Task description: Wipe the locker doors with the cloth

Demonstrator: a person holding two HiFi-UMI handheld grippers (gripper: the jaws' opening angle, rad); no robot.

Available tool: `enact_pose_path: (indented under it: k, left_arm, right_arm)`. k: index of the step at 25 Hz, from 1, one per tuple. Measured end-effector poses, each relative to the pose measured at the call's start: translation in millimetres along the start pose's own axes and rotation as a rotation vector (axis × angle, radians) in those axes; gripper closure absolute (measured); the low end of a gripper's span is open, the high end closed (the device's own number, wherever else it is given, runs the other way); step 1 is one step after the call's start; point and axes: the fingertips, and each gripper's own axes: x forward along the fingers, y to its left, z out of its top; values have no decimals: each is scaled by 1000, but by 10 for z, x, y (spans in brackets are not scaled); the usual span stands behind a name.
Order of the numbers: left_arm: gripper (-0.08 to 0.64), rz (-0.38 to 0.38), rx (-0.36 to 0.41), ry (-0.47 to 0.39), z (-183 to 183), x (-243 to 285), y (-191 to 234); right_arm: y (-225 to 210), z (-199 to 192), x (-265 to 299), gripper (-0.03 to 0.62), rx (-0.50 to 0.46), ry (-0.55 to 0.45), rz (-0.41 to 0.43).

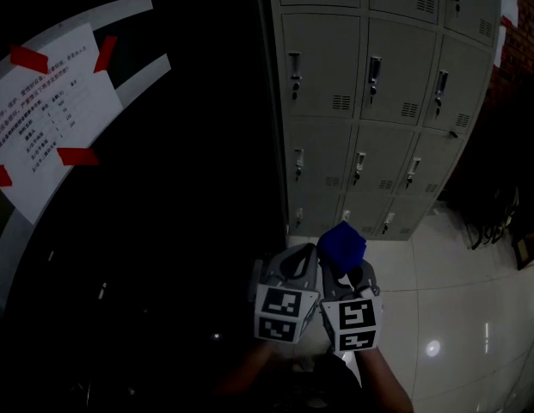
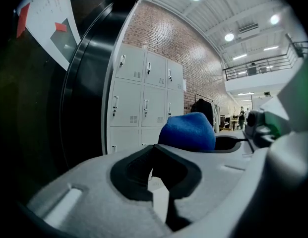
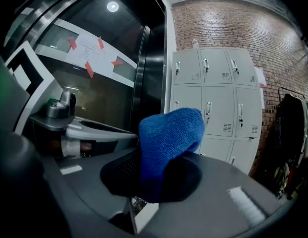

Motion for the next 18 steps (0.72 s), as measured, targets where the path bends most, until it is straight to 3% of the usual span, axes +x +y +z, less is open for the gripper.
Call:
enact_pose_path:
  k: [11, 18]
  left_arm:
    - [555, 11, 3, -12, 228, 986, 404]
    - [555, 67, -4, -11, 508, 1877, 726]
  right_arm:
    - [-578, 171, 959, 522, 1, -31, 11]
    - [-1229, 405, 1732, 522, -4, -47, 51]
